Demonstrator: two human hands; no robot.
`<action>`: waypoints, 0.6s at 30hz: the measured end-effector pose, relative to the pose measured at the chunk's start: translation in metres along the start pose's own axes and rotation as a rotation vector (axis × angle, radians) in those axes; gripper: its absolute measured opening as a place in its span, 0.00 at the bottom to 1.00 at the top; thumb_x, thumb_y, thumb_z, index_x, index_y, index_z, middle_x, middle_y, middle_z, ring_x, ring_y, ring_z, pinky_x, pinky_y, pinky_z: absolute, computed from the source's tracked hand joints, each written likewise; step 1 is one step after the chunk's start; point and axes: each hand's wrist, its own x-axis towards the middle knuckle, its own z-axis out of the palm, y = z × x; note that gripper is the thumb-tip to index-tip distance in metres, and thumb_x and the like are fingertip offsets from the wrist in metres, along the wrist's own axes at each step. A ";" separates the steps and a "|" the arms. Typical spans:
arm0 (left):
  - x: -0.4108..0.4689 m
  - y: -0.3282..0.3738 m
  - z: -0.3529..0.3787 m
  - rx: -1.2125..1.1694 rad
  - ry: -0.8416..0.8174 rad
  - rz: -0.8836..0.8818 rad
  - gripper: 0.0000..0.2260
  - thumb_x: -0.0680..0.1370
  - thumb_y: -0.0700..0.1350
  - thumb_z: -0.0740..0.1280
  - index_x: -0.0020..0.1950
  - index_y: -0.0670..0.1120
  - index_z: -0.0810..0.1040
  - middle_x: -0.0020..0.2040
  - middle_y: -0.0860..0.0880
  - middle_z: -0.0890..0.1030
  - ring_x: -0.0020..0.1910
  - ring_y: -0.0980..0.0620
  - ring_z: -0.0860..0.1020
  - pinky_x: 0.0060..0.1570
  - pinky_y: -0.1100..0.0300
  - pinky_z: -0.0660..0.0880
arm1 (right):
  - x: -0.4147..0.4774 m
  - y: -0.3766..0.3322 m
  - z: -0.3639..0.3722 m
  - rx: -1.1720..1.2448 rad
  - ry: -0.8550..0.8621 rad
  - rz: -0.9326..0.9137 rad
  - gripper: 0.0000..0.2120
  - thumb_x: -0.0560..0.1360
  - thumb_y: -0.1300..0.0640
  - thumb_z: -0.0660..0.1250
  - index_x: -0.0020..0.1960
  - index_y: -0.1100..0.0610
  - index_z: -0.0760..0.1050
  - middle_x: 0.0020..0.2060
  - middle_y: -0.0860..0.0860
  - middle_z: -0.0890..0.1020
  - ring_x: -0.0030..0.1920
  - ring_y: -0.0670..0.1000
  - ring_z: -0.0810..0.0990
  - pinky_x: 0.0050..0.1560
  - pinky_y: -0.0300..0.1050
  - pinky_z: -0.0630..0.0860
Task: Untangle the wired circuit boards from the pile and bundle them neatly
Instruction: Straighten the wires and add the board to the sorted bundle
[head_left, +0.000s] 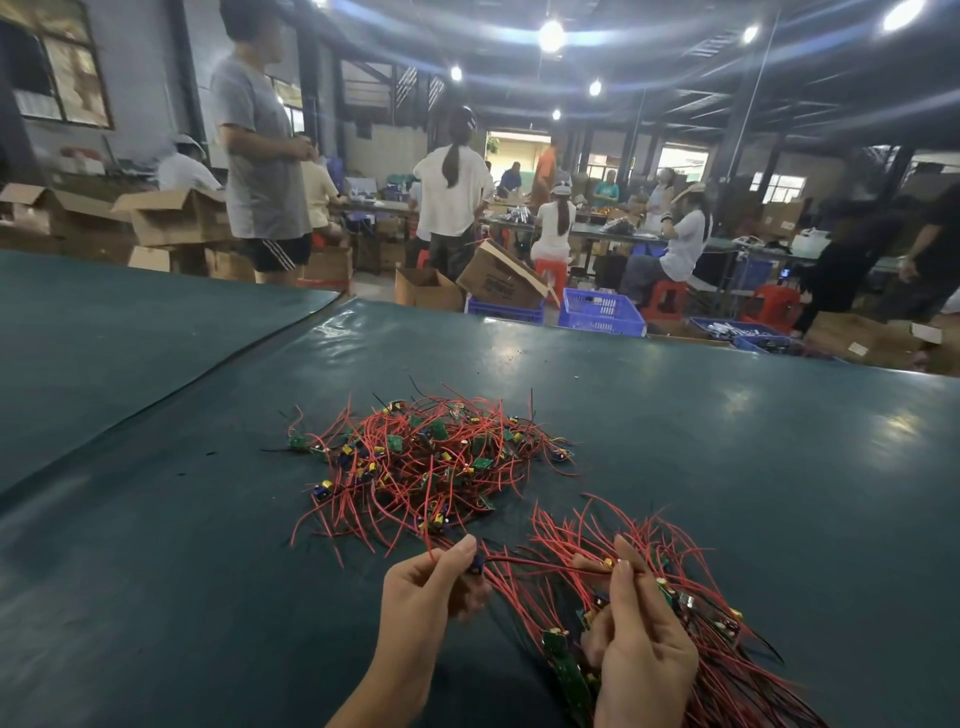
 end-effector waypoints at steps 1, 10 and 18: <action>0.000 0.000 0.001 -0.003 0.003 -0.010 0.13 0.67 0.51 0.71 0.27 0.44 0.81 0.30 0.39 0.80 0.24 0.52 0.74 0.24 0.63 0.69 | 0.000 0.000 0.000 0.006 0.008 0.003 0.11 0.78 0.59 0.63 0.53 0.52 0.83 0.39 0.56 0.86 0.17 0.46 0.62 0.19 0.34 0.63; 0.003 0.003 0.001 -0.181 0.077 -0.124 0.13 0.67 0.53 0.71 0.38 0.43 0.86 0.41 0.41 0.83 0.28 0.54 0.75 0.23 0.64 0.70 | 0.001 -0.002 0.001 0.067 -0.053 0.128 0.15 0.80 0.58 0.59 0.44 0.56 0.84 0.40 0.60 0.85 0.16 0.47 0.64 0.18 0.35 0.63; 0.010 0.002 -0.006 -0.330 0.087 -0.205 0.15 0.70 0.52 0.68 0.47 0.41 0.83 0.38 0.45 0.83 0.27 0.55 0.77 0.22 0.64 0.72 | 0.007 -0.002 -0.002 0.039 -0.038 0.262 0.20 0.77 0.47 0.59 0.48 0.62 0.82 0.40 0.60 0.86 0.16 0.49 0.67 0.16 0.38 0.65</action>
